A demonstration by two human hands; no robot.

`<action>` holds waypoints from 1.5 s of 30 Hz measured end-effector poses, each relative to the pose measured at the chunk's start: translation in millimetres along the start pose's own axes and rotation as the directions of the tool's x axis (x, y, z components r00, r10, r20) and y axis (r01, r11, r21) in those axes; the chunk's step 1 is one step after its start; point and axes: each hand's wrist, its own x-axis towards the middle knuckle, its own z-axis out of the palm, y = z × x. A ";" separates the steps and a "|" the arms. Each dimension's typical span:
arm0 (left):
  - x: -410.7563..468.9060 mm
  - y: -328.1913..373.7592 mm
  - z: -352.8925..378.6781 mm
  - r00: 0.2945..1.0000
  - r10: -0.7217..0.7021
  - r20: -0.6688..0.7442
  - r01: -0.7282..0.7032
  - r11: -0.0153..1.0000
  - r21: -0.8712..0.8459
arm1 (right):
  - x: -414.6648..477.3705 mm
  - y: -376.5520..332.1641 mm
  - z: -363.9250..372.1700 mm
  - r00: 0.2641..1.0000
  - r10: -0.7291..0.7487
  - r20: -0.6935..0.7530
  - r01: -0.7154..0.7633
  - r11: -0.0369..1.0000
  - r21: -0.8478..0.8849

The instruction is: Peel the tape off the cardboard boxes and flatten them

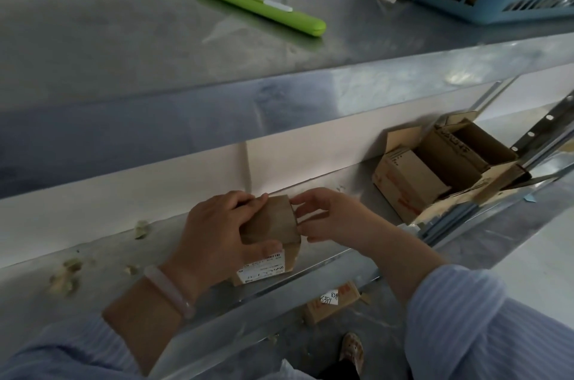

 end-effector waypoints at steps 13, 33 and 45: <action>-2.0 2.9 -0.5 1.000 0.000 -0.023 -0.001 0.999 -0.039 | 3.6 15.5 -3.3 0.994 0.073 0.081 -0.092 0.960 0.266; -2.2 -0.8 1.9 0.999 -0.005 -0.034 0.003 0.998 -0.056 | 11.1 -14.7 1.6 0.977 -0.197 -0.076 0.123 0.824 -0.553; -48.3 -19.2 4.7 0.932 -0.168 -0.322 -0.026 0.853 -0.521 | 1.9 39.0 55.0 0.957 0.287 -0.045 -0.234 0.854 0.465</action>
